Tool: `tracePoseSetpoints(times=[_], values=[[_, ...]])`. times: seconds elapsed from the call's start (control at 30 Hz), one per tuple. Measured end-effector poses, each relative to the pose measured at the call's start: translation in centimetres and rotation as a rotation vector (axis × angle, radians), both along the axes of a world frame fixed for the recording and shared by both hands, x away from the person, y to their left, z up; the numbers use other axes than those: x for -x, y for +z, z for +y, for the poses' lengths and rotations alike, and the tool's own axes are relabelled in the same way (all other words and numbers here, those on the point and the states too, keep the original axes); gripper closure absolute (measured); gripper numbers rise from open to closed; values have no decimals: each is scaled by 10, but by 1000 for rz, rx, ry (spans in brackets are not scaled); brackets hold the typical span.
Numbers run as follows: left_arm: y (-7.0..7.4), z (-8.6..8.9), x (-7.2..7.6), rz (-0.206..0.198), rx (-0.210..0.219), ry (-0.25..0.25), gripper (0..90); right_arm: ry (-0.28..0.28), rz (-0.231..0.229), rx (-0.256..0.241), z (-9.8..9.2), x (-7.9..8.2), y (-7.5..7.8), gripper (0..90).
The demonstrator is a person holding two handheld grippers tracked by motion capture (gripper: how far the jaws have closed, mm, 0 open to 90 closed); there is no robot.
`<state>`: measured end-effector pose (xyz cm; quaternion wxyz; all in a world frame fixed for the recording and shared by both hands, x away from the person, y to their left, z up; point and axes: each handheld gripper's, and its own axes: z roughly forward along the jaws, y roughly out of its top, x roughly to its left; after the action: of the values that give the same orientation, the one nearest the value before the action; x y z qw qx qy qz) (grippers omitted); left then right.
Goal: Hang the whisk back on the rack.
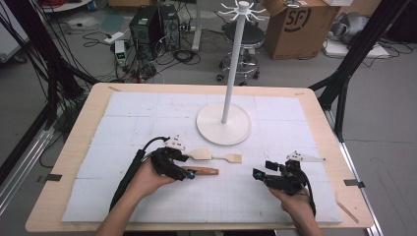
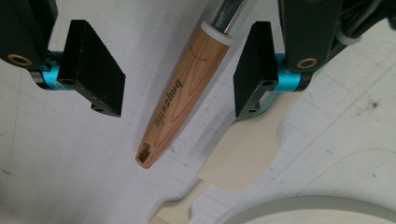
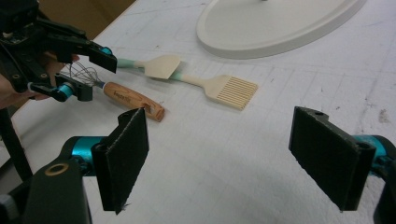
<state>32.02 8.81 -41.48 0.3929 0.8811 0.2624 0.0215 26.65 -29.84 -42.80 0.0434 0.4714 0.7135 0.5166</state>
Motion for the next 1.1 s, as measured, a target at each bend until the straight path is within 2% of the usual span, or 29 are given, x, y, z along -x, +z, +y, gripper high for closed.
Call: tracePoseSetpoints(times=[0.03,0.07,0.2,0.33,0.7,0.73,0.77,0.83,0.87,0.93,0.97,1.07,1.1], values=[[-1,-1,0,4,-11,6,360,0,3,-1,0,0,0,192],[-3,-2,-1,4,-45,4,375,0,-3,1,-1,0,0,192],[-6,-3,0,13,-71,-2,412,1,3,-2,-2,0,1,193],[-11,-8,-1,28,-118,-11,415,-3,1,-2,-2,0,1,193],[-14,-12,-1,33,-145,11,448,-10,1,-5,-3,0,2,193],[-14,-13,0,26,-153,12,451,-10,-4,-1,-4,0,2,193],[-14,-16,2,1,-188,4,451,-12,-4,-3,-4,0,2,192],[-14,-17,4,-6,-198,6,452,-13,-7,0,-5,0,2,192],[-14,-19,5,-21,-224,6,457,-16,-4,-2,-5,0,2,192],[-14,-20,6,-31,-240,9,470,-16,-5,-2,-4,0,2,193],[-14,-21,7,-31,-251,14,504,-15,-4,-3,-4,0,2,193],[-13,-23,7,-16,-257,25,507,-16,-3,-4,-4,0,2,193],[-12,-24,8,-13,-277,23,512,-15,-6,-4,-4,-1,2,193]])
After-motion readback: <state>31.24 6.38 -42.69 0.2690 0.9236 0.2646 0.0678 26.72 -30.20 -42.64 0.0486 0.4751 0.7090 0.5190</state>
